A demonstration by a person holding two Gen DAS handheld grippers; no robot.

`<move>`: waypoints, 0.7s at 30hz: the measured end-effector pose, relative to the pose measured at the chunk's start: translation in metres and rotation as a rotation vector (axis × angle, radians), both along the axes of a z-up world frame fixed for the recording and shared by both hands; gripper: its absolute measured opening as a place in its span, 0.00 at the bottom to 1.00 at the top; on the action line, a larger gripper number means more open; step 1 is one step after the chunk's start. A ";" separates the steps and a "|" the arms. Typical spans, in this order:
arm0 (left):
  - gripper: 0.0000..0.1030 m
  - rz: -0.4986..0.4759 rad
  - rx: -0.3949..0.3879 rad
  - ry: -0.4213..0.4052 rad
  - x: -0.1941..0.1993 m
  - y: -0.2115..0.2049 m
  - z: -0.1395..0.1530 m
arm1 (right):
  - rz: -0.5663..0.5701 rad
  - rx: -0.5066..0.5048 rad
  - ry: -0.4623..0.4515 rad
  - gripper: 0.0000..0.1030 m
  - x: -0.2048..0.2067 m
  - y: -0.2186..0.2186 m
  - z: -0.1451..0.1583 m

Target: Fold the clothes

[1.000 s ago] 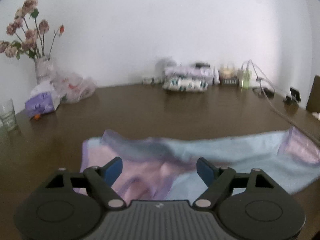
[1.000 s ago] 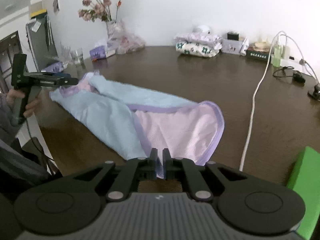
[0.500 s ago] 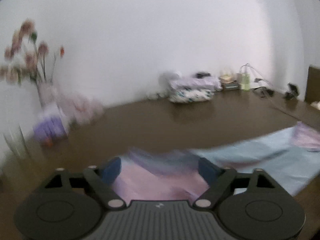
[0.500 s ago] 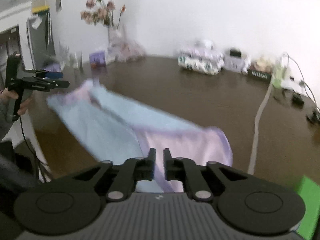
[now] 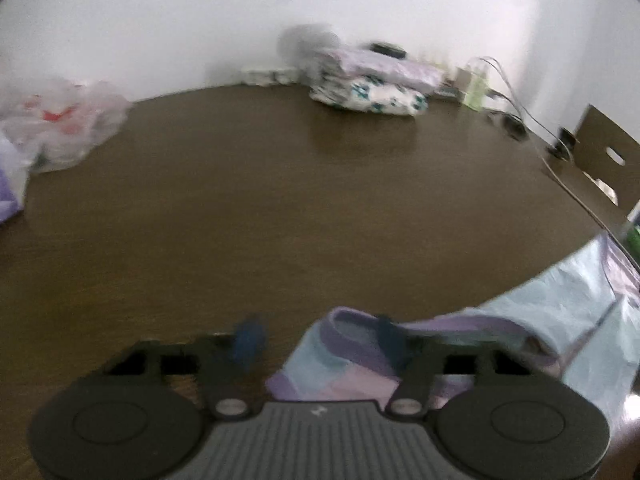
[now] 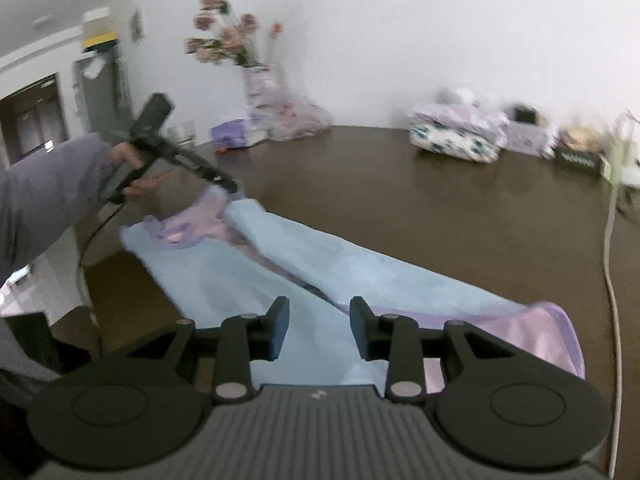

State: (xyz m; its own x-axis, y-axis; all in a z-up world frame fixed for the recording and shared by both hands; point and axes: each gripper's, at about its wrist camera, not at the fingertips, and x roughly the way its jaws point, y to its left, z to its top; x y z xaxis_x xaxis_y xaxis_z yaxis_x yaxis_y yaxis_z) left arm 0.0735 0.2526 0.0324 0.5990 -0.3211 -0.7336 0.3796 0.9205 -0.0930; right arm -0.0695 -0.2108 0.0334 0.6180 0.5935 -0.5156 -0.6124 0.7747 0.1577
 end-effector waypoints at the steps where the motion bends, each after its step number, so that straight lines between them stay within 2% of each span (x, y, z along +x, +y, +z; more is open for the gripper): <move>1: 0.05 -0.013 -0.006 -0.002 -0.002 0.000 0.000 | -0.008 0.000 0.004 0.33 0.001 -0.001 -0.001; 5: 0.04 -0.046 -0.007 -0.047 -0.018 -0.002 0.007 | -0.017 0.001 0.001 0.33 0.006 -0.001 -0.002; 12: 0.04 -0.047 0.121 -0.276 -0.092 -0.017 0.032 | 0.046 -0.030 -0.039 0.33 0.017 0.024 0.010; 16: 0.04 -0.048 0.324 -0.324 -0.115 -0.033 0.002 | 0.123 -0.062 -0.057 0.33 0.032 0.065 0.021; 18: 0.06 -0.035 0.338 -0.287 -0.116 -0.031 -0.011 | 0.173 -0.101 -0.065 0.33 0.041 0.097 0.023; 21: 0.13 0.016 0.352 -0.297 -0.115 -0.029 -0.016 | 0.233 -0.153 -0.073 0.33 0.054 0.145 0.020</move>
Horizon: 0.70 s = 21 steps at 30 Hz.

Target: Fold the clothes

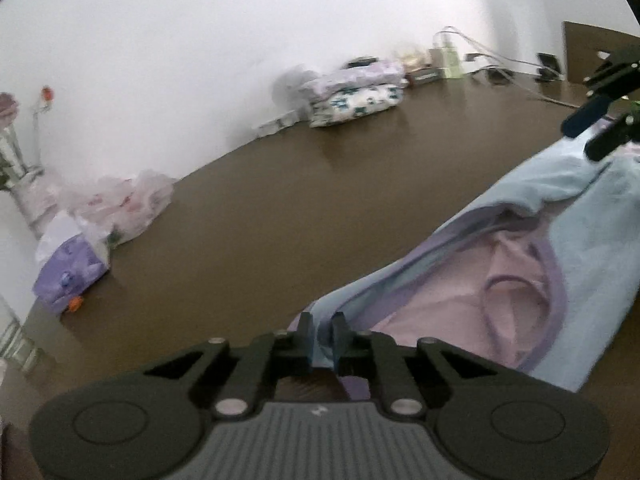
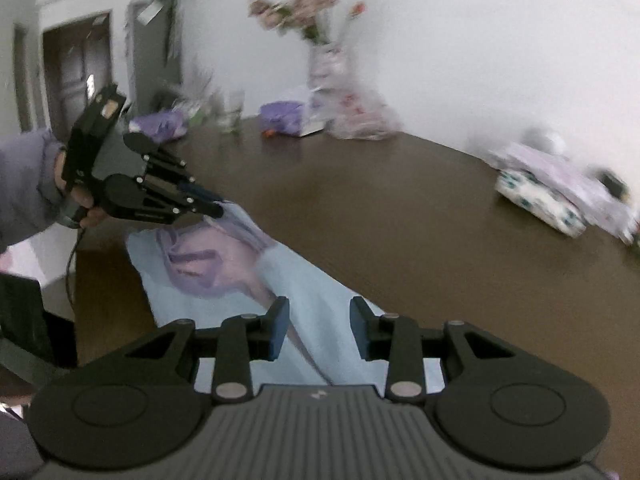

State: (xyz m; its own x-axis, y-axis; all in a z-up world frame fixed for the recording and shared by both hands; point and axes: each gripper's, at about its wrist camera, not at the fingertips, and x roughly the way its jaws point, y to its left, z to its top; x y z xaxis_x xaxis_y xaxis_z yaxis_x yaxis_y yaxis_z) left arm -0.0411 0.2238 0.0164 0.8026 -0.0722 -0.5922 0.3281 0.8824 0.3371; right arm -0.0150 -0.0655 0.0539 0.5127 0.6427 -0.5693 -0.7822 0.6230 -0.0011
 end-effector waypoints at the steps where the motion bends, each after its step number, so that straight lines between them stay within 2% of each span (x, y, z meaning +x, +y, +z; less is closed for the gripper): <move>1: 0.15 0.012 -0.001 -0.005 0.002 0.000 -0.001 | 0.019 -0.007 0.007 0.32 0.005 0.016 -0.002; 3: 0.16 0.024 0.016 -0.017 0.002 -0.001 -0.003 | 0.034 -0.015 0.032 0.32 0.015 0.042 -0.009; 5: 0.21 0.029 0.033 -0.023 0.001 -0.002 -0.005 | 0.041 -0.034 0.030 0.26 0.020 0.062 -0.018; 6: 0.23 0.034 0.032 -0.020 0.001 -0.002 -0.004 | 0.039 -0.044 0.025 0.21 0.021 0.070 -0.023; 7: 0.29 0.042 0.022 -0.015 0.002 0.000 -0.001 | 0.037 -0.053 0.029 0.08 0.022 0.075 -0.027; 8: 0.35 0.045 0.002 -0.007 0.001 0.003 0.004 | 0.020 -0.054 0.027 0.06 0.023 0.076 -0.028; 9: 0.38 0.043 -0.034 0.002 0.001 0.007 0.011 | 0.002 -0.056 0.025 0.06 0.024 0.077 -0.030; 12: 0.63 0.029 -0.267 0.037 0.002 0.032 0.034 | -0.017 -0.030 -0.004 0.05 0.018 0.069 -0.022; 13: 0.76 0.072 -0.335 0.053 0.008 0.039 0.038 | -0.016 -0.024 -0.013 0.05 0.014 0.066 -0.018; 14: 0.81 0.114 -0.403 0.069 0.014 0.047 0.041 | -0.007 -0.022 -0.014 0.05 0.011 0.064 -0.016; 15: 0.81 0.164 -0.455 0.097 0.022 0.052 0.043 | 0.003 -0.024 -0.014 0.05 0.008 0.063 -0.015; 16: 0.77 0.228 -0.470 0.151 0.033 0.054 0.042 | 0.015 -0.040 -0.010 0.05 0.007 0.065 -0.018; 17: 0.71 0.292 -0.470 0.196 0.042 0.054 0.040 | 0.027 -0.056 -0.005 0.05 0.006 0.067 -0.020; 19: 0.60 0.413 -0.409 0.239 0.050 0.047 0.039 | 0.043 -0.091 -0.003 0.05 0.002 0.071 -0.027; 20: 0.59 0.464 -0.392 0.258 0.053 0.044 0.039 | 0.045 -0.096 -0.002 0.05 0.001 0.071 -0.029; 21: 0.59 0.493 -0.415 0.274 0.052 0.043 0.039 | 0.047 -0.100 -0.002 0.05 0.000 0.071 -0.031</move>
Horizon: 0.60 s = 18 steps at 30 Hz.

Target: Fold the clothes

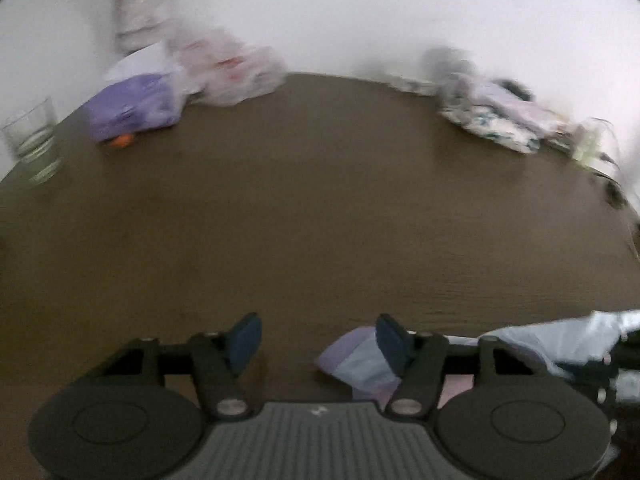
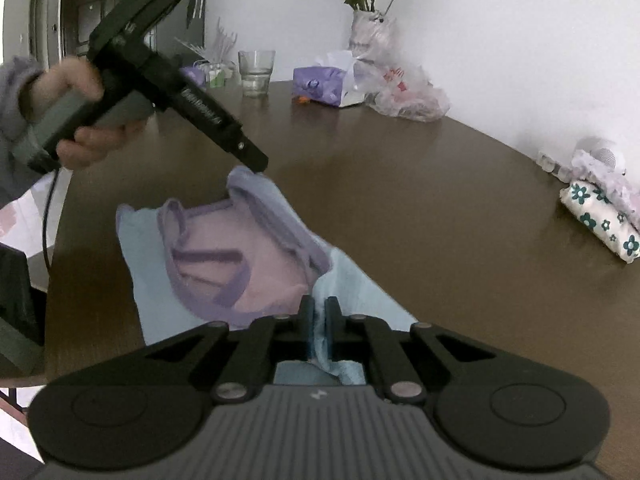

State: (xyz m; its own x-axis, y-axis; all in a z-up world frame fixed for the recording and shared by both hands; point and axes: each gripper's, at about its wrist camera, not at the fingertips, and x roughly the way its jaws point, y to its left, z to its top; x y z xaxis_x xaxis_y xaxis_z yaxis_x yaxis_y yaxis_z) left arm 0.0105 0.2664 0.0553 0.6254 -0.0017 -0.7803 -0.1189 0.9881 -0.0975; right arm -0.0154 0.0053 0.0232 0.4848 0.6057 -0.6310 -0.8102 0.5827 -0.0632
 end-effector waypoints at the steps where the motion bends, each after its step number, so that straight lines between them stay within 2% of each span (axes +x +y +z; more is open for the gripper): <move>1: 0.59 0.027 -0.040 0.017 -0.001 0.000 -0.001 | 0.003 -0.003 -0.004 0.05 -0.001 0.000 0.001; 4: 0.59 0.097 -0.116 0.038 -0.004 0.000 -0.006 | 0.009 0.005 -0.017 0.05 -0.004 -0.001 0.006; 5: 0.51 0.111 -0.126 0.046 -0.005 -0.002 -0.009 | 0.009 0.015 -0.019 0.05 -0.005 -0.002 0.009; 6: 0.39 0.121 -0.130 0.051 -0.005 -0.003 -0.011 | 0.005 0.020 -0.018 0.05 -0.006 -0.004 0.011; 7: 0.13 0.123 -0.120 0.048 -0.005 -0.006 -0.015 | 0.001 0.024 -0.018 0.05 -0.006 -0.005 0.013; 8: 0.10 0.126 -0.113 0.041 -0.006 -0.007 -0.017 | -0.003 0.028 -0.017 0.05 -0.007 -0.006 0.015; 12: 0.09 0.152 -0.102 -0.024 -0.019 -0.013 -0.025 | 0.010 0.041 0.005 0.05 -0.011 -0.011 0.019; 14: 0.09 0.170 -0.096 -0.043 -0.025 -0.016 -0.027 | 0.027 -0.009 0.014 0.06 -0.012 -0.004 0.008; 16: 0.14 0.188 -0.083 -0.067 -0.027 -0.019 -0.028 | 0.040 -0.039 0.000 0.07 -0.016 0.000 0.003; 18: 0.17 0.203 -0.060 -0.086 -0.031 -0.021 -0.028 | 0.058 -0.014 -0.005 0.10 -0.020 -0.005 0.009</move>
State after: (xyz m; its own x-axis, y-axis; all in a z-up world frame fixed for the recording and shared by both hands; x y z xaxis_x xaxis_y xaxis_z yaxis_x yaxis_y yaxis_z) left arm -0.0209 0.2452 0.0275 0.6817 0.0860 -0.7265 -0.3030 0.9371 -0.1734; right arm -0.0355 0.0005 0.0325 0.4522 0.6238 -0.6374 -0.8422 0.5338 -0.0750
